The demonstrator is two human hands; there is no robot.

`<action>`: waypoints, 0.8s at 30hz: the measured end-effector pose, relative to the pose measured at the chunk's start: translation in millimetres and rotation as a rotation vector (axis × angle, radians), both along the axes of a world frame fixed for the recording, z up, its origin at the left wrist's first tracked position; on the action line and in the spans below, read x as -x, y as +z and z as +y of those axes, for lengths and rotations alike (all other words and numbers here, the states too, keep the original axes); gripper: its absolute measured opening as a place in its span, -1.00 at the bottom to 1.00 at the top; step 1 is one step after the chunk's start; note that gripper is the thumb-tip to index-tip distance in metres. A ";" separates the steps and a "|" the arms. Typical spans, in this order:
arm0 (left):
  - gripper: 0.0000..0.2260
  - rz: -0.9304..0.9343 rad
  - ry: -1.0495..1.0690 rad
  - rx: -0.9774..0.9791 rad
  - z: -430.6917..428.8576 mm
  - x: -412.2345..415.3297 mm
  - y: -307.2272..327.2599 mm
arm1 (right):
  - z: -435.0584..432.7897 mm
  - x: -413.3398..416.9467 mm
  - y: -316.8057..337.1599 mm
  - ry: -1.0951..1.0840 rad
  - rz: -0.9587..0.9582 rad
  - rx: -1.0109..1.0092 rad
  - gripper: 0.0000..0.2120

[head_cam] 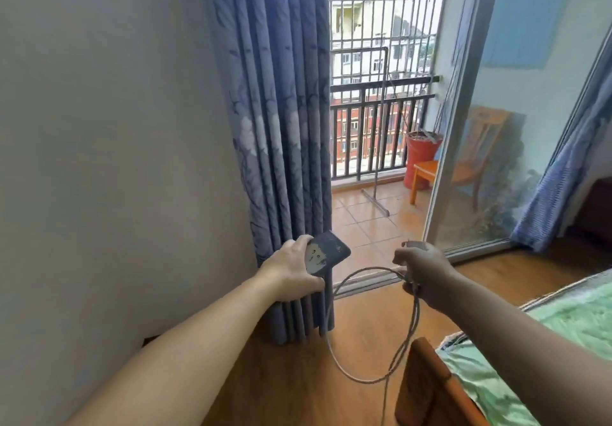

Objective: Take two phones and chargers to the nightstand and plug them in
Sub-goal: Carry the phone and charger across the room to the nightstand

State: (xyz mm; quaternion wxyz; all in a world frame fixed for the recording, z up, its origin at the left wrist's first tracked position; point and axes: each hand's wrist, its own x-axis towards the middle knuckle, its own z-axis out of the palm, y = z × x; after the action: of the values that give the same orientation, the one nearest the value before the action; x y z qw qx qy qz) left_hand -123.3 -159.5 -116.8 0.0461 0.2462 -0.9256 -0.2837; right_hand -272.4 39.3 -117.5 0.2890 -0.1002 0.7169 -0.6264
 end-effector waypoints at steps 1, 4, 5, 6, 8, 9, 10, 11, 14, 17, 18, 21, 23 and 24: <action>-0.24 0.010 -0.012 -0.010 -5.2 18.9 1.2 | -6.0 14.0 0.7 -0.015 0.004 -0.009 -0.66; -0.25 0.015 -0.049 -0.021 -17.5 74.6 2.0 | -19.6 54.0 5.7 -0.069 0.014 -0.024 -0.61; -0.24 0.013 -0.064 -0.019 -22.5 93.4 1.3 | -23.2 68.3 7.1 -0.082 0.014 -0.028 -0.61; -0.24 0.017 -0.077 -0.022 -28.1 112.1 -0.1 | -26.6 83.1 8.1 -0.094 0.014 -0.037 -0.61; -0.25 0.028 -0.109 -0.038 -40.5 147.7 -5.7 | -34.4 113.5 9.3 -0.124 0.022 -0.050 -0.61; -0.25 0.031 -0.126 -0.047 -47.5 165.2 -10.3 | -39.2 129.6 8.8 -0.151 0.029 -0.049 -0.61; -0.25 0.033 -0.140 -0.055 -55.0 182.6 -15.3 | -44.8 145.8 8.1 -0.186 0.046 -0.052 -0.61; -0.24 0.037 -0.152 -0.065 -63.2 200.1 -20.3 | -51.8 162.4 7.3 -0.230 0.072 -0.063 -0.61; -0.24 0.059 -0.193 -0.088 -93.3 254.4 -35.9 | -77.1 215.0 3.7 -0.373 0.180 -0.102 -0.56; -0.22 0.056 -0.258 -0.060 -128.1 310.1 -45.8 | -105.4 266.6 1.7 -0.484 0.239 -0.144 -0.59; -0.20 0.053 -0.274 -0.055 -140.2 329.1 -46.0 | -114.4 283.7 1.6 -0.518 0.245 -0.155 -0.59; -0.16 0.047 -0.318 -0.055 -169.6 379.3 -41.2 | -135.4 327.6 4.9 -0.609 0.240 -0.174 -0.59; -0.14 0.024 -0.363 -0.031 -184.0 411.4 -34.8 | -143.7 354.0 9.0 -0.669 0.232 -0.159 -0.61; -0.14 0.011 -0.380 -0.021 -189.4 427.1 -31.5 | -146.3 365.8 10.8 -0.687 0.231 -0.156 -0.61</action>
State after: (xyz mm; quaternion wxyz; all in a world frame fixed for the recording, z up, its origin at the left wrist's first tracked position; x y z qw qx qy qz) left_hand -550.4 -348.9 -148.4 -0.0057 0.0660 -0.9522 -0.2982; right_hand -638.2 -107.0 -106.8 -0.0141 0.0985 0.7823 -0.6149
